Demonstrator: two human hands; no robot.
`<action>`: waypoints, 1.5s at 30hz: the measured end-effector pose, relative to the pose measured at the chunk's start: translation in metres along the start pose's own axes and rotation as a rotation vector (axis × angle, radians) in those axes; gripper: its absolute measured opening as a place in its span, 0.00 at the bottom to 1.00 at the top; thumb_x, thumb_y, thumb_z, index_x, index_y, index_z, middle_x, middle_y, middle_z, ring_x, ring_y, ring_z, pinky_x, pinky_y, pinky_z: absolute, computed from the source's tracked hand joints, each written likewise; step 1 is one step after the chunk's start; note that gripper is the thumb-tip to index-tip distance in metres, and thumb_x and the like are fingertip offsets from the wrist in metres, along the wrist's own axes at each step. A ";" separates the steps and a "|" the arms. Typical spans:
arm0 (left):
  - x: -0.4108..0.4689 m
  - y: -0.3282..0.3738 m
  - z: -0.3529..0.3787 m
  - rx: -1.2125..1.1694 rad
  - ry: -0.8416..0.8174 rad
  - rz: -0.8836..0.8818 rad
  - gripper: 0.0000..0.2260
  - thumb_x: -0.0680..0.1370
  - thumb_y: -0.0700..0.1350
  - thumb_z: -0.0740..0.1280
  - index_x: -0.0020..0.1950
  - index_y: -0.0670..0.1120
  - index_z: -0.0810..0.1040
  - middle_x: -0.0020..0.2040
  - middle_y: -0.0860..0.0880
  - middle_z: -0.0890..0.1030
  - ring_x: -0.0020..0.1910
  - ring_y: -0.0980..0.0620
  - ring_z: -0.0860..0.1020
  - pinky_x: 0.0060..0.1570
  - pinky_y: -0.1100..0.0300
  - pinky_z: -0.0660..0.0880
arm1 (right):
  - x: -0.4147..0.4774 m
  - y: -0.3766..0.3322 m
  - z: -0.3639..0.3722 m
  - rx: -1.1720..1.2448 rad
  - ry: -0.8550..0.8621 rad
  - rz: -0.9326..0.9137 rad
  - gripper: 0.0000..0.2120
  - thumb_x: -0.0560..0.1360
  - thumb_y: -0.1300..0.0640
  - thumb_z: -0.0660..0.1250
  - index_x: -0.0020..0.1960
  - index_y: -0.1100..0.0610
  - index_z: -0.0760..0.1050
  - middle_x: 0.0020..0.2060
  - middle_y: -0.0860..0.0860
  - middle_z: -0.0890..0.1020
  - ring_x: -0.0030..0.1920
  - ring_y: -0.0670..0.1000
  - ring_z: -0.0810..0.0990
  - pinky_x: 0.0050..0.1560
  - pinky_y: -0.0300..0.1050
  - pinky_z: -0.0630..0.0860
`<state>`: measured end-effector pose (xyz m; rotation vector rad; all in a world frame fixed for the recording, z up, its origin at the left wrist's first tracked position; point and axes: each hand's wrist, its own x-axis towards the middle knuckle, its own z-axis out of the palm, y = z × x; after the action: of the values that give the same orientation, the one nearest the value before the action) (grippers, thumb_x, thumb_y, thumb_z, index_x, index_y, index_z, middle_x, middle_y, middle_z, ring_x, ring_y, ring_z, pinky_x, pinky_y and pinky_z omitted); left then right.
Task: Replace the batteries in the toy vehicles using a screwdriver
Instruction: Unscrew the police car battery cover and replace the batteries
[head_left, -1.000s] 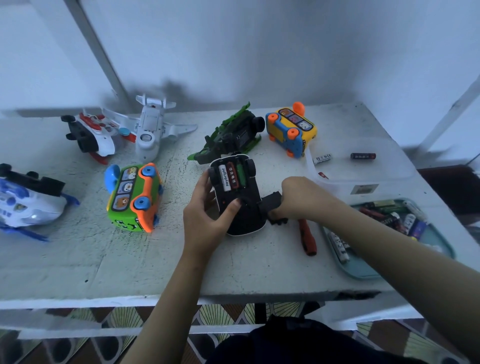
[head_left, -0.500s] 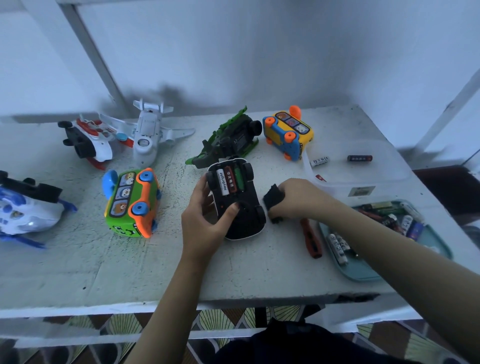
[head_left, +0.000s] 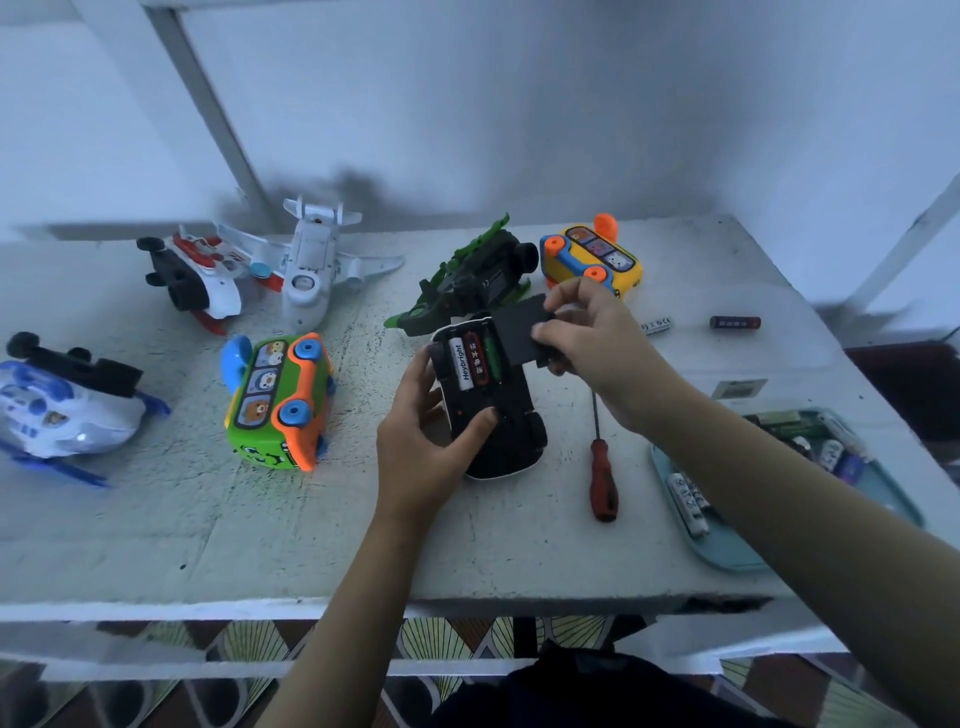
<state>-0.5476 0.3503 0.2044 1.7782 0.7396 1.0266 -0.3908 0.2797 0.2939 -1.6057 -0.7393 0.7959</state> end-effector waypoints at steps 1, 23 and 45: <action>0.000 0.000 0.000 -0.002 0.004 0.003 0.40 0.67 0.56 0.73 0.76 0.46 0.64 0.65 0.50 0.77 0.59 0.60 0.78 0.55 0.66 0.76 | -0.001 0.000 0.002 0.005 -0.001 -0.004 0.11 0.76 0.65 0.66 0.45 0.53 0.66 0.42 0.57 0.78 0.35 0.50 0.75 0.34 0.38 0.74; 0.000 -0.003 -0.001 0.077 -0.021 0.135 0.27 0.73 0.52 0.70 0.70 0.54 0.66 0.62 0.50 0.79 0.57 0.57 0.80 0.53 0.62 0.78 | -0.006 0.006 0.028 0.242 0.077 0.271 0.18 0.74 0.69 0.69 0.56 0.59 0.62 0.47 0.59 0.76 0.35 0.53 0.81 0.36 0.42 0.81; -0.001 -0.004 -0.001 0.137 -0.015 0.192 0.23 0.73 0.53 0.69 0.67 0.54 0.70 0.55 0.71 0.75 0.48 0.63 0.80 0.44 0.67 0.78 | -0.015 0.019 0.040 0.253 0.246 0.071 0.20 0.71 0.68 0.72 0.44 0.53 0.61 0.39 0.55 0.77 0.38 0.51 0.82 0.34 0.39 0.80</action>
<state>-0.5485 0.3516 0.2007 2.0035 0.6522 1.1098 -0.4319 0.2868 0.2718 -1.4729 -0.3912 0.6960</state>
